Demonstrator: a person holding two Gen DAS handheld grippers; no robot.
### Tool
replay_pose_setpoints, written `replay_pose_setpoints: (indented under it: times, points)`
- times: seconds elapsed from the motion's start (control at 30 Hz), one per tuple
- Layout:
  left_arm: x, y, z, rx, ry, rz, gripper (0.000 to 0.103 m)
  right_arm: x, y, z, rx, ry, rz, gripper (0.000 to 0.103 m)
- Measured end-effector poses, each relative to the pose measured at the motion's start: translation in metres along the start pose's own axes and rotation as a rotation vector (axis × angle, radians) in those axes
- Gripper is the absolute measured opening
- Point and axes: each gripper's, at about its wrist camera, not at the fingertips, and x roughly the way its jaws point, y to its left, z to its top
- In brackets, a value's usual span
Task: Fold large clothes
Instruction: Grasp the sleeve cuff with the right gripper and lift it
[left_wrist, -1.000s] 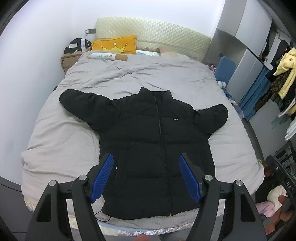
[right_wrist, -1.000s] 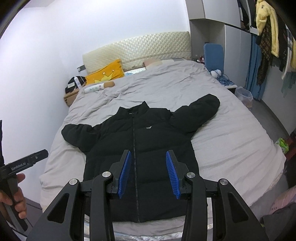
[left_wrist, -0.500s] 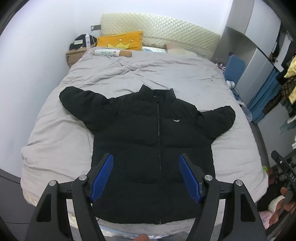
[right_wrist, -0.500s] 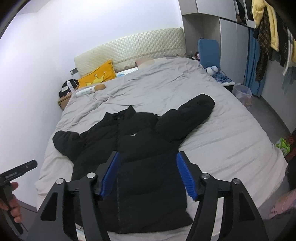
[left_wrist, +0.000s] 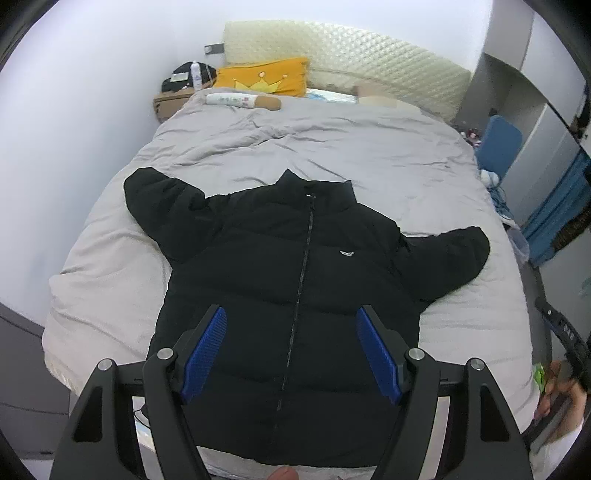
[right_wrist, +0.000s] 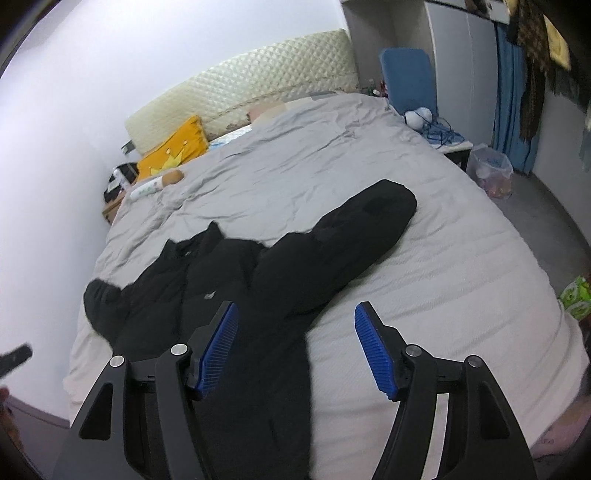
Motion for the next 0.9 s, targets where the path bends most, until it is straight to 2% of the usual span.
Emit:
replay_pose_setpoints:
  times: [0.43, 0.6, 0.73, 0.9]
  points:
    - [0.031, -0.025, 0.029, -0.069, -0.019, 0.167, 0.073, 0.175, -0.129, 0.072, 0.179, 0.069, 0.046, 0.064]
    - [0.047, -0.036, 0.040, -0.070, -0.022, 0.192, 0.073, 0.234, -0.168, 0.095, 0.238, 0.075, 0.020, 0.064]
    - [0.065, -0.041, 0.043, -0.087, -0.004, 0.205, 0.073, 0.276, -0.206, 0.108, 0.342, 0.083, -0.002, 0.064]
    - [0.091, -0.040, 0.045, -0.116, 0.012, 0.224, 0.073, 0.323, -0.239, 0.112, 0.414, 0.100, -0.009, 0.064]
